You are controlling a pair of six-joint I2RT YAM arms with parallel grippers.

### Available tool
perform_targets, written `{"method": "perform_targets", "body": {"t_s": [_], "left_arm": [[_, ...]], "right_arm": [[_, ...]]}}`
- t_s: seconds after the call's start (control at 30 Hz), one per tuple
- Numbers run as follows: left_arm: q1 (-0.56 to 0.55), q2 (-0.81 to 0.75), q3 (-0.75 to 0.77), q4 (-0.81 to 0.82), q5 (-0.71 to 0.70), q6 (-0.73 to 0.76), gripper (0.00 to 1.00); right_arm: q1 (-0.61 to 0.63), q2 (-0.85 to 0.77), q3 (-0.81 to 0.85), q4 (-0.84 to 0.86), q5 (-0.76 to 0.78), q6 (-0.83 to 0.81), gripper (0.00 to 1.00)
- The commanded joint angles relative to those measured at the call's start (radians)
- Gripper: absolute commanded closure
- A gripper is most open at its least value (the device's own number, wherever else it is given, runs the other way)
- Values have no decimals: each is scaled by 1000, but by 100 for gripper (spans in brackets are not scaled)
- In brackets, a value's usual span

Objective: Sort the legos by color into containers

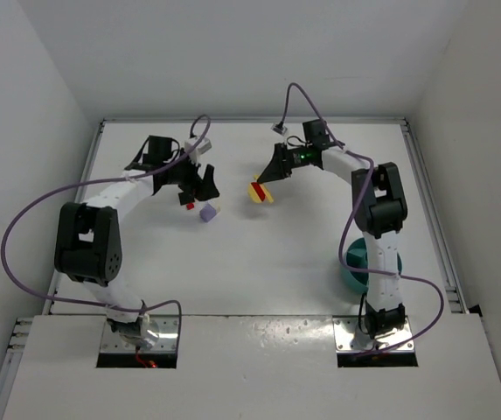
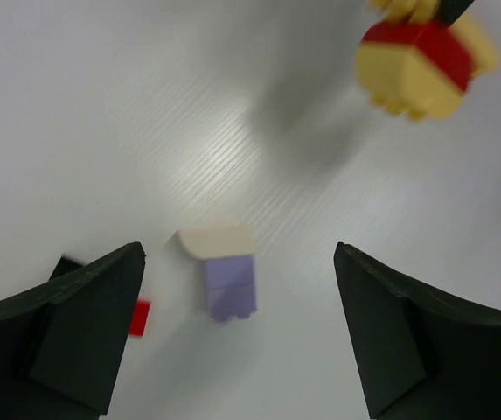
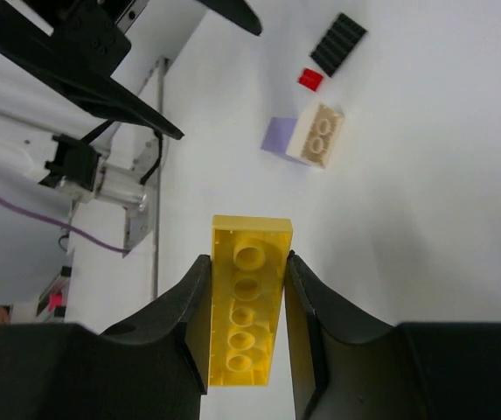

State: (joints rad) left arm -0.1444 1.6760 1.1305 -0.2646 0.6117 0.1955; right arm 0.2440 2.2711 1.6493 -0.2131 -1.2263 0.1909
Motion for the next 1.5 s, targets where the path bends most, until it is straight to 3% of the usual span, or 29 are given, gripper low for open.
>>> {"method": "perform_targets", "body": {"t_s": [0.0, 0.17, 0.2, 0.4, 0.8, 1.33, 1.47], "left_arm": [[0, 28, 95, 25, 270, -80, 7], [-12, 73, 147, 25, 344, -100, 16], [-12, 94, 170, 13, 385, -122, 20], [-12, 146, 203, 42, 497, -185, 27], [-21, 208, 233, 93, 668, -258, 29], [-30, 208, 233, 93, 628, -249, 42], [-41, 217, 233, 93, 615, -249, 50]], "right_arm": [[18, -55, 15, 118, -146, -4, 100], [29, -25, -19, 393, -216, 182, 100], [29, -25, -19, 417, -216, 217, 100], [61, 7, 9, 509, -234, 274, 100], [90, 16, 9, 527, -223, 274, 100], [118, 45, 61, 528, -214, 274, 100], [118, 45, 61, 528, -223, 274, 100]]}}
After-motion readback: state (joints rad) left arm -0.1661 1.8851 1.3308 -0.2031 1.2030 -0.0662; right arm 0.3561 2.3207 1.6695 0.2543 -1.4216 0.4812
